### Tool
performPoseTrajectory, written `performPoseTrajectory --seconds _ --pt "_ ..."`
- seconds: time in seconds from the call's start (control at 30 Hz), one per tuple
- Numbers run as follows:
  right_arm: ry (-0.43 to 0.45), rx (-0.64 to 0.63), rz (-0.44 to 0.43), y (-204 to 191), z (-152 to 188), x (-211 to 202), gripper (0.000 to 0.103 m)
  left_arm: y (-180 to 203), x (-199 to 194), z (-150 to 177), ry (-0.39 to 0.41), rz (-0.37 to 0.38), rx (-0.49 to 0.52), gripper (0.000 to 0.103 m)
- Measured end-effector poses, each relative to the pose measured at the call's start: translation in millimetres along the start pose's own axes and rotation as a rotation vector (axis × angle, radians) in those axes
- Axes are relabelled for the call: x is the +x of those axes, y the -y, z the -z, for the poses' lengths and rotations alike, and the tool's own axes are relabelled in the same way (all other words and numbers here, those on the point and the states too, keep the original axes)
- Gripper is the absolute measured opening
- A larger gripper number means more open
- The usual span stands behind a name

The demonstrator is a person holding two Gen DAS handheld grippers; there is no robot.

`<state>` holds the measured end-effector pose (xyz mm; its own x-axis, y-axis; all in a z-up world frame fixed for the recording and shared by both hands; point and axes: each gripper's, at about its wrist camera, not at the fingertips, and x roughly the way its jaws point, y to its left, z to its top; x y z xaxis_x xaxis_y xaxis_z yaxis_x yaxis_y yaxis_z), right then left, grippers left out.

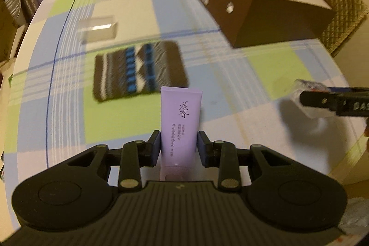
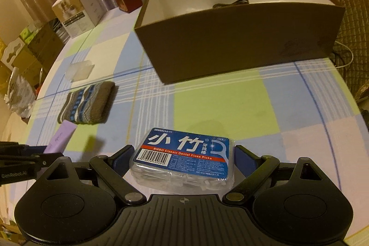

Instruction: Organize objects

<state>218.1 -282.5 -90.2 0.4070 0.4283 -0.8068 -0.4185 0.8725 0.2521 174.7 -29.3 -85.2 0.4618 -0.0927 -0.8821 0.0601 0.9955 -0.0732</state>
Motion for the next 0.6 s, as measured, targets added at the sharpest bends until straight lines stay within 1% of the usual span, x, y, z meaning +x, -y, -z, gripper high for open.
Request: performPoseTrajectory --seconds 0.27,0.6 --pt "0.047 0.017 0.013 26 -14 -14 0.089 31 -13 -31 0.068 0.049 0.041 0.028" --pt "0.112 0.015 0.024 59 -43 -29 0.089 73 -21 -76 0.146 0.104 0.085 0.028"
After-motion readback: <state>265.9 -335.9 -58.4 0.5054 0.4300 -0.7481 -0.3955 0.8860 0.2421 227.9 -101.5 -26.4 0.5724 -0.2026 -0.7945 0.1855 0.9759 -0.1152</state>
